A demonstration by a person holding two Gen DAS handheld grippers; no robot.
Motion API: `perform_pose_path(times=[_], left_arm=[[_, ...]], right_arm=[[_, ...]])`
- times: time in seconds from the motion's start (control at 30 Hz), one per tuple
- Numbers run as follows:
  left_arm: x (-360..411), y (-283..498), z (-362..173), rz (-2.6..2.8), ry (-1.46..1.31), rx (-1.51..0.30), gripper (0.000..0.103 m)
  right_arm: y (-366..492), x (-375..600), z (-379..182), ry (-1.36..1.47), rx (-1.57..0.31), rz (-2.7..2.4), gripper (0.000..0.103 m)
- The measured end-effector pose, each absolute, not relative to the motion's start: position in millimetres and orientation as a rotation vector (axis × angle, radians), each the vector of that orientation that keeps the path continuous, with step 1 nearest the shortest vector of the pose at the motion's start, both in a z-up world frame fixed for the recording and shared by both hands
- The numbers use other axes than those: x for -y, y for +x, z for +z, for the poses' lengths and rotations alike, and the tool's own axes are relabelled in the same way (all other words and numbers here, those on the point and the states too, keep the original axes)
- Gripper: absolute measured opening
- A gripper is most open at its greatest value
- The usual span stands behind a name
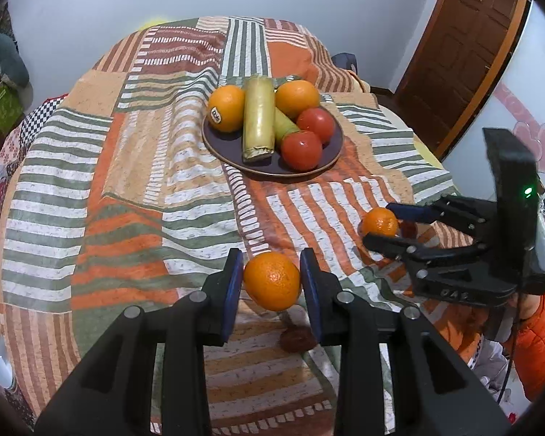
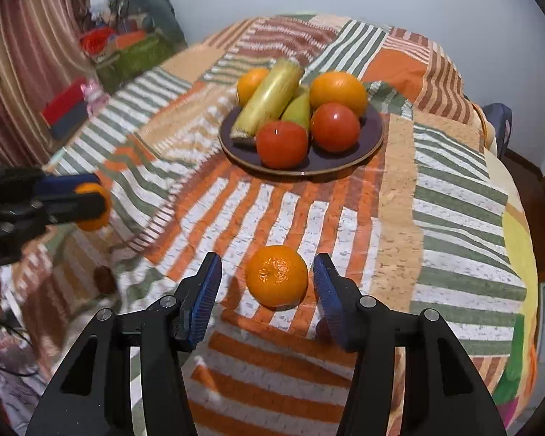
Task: Organize fruits
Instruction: 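Carry the mandarin onto the plate with the left gripper while the right gripper carries its mandarin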
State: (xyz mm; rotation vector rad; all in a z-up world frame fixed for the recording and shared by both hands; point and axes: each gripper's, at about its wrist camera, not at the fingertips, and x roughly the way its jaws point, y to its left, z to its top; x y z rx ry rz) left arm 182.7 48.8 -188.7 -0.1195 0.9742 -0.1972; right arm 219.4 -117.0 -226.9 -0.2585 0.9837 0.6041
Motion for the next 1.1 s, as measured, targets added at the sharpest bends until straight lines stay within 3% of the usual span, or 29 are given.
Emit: perform_pose_path(times=[0.07, 0.17, 0.8, 1.1], left_arm=[[-50, 185, -191, -0.196, -0.123, -0.978, 0.032], [-50, 193, -192, -0.192, -0.117, -0.98, 0.032], [-59, 281, -181, -0.158, -0.107, -0.914, 0.032], [-68, 323, -190, -0.136, -0.117, -0.907, 0.032]], right_arm=[[220, 115, -231, -0.284, -0.979, 0.594, 0.048], [221, 115, -227, -0.302, -0.962, 0.596, 0.035], [280, 134, -172, -0.233, -0.795, 0.548, 0.035], [321, 135, -174, -0.222, -0.773, 0.524, 0.035]])
